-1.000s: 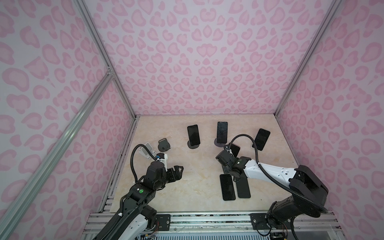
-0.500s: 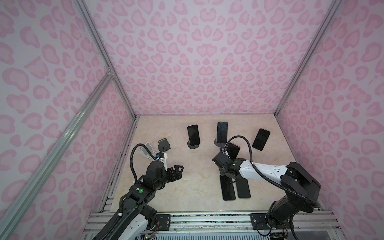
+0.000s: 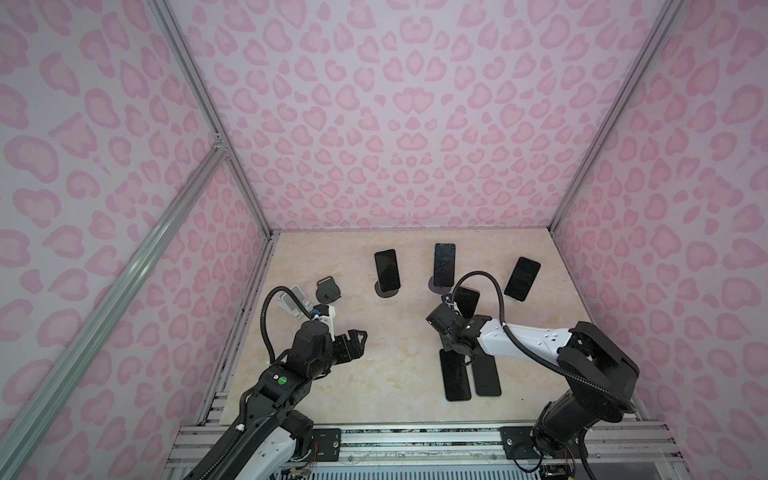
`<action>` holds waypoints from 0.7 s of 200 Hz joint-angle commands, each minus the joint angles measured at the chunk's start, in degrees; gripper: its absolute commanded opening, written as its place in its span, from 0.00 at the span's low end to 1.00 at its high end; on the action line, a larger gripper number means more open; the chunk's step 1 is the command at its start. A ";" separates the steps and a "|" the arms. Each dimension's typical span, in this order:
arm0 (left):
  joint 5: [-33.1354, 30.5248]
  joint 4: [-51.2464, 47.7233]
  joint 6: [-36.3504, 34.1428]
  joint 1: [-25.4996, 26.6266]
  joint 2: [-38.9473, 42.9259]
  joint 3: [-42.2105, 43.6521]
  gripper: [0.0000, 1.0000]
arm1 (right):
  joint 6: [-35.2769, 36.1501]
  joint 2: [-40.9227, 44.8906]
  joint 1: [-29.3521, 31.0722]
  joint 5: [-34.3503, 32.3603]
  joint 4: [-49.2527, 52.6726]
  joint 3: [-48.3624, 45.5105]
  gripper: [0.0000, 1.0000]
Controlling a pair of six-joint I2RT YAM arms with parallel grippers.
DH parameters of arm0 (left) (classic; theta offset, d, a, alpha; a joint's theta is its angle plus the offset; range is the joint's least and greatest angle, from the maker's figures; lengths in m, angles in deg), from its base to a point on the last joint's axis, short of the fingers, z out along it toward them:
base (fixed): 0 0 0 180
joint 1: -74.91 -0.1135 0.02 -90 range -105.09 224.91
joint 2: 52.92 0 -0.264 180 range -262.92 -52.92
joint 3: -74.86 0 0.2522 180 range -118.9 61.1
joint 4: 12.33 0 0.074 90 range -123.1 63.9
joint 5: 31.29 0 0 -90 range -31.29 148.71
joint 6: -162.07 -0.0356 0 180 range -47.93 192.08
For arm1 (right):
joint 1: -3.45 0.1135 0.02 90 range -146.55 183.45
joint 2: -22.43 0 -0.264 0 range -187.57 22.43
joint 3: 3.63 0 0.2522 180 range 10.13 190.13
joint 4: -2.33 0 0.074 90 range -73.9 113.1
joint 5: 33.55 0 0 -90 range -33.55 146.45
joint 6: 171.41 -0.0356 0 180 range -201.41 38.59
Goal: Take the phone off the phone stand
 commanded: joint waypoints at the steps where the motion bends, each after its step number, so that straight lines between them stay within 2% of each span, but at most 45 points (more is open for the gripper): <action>1: -0.34 0.01 -0.47 0.08 -0.06 -0.57 0.88 | 0.61 -0.06 -0.09 -1.04 -0.06 -0.20 0.00; 140: -0.34 -0.43 -0.42 0.08 1.00 -0.36 0.88 | 0.05 2.42 -0.98 -0.97 0.92 -1.74 0.00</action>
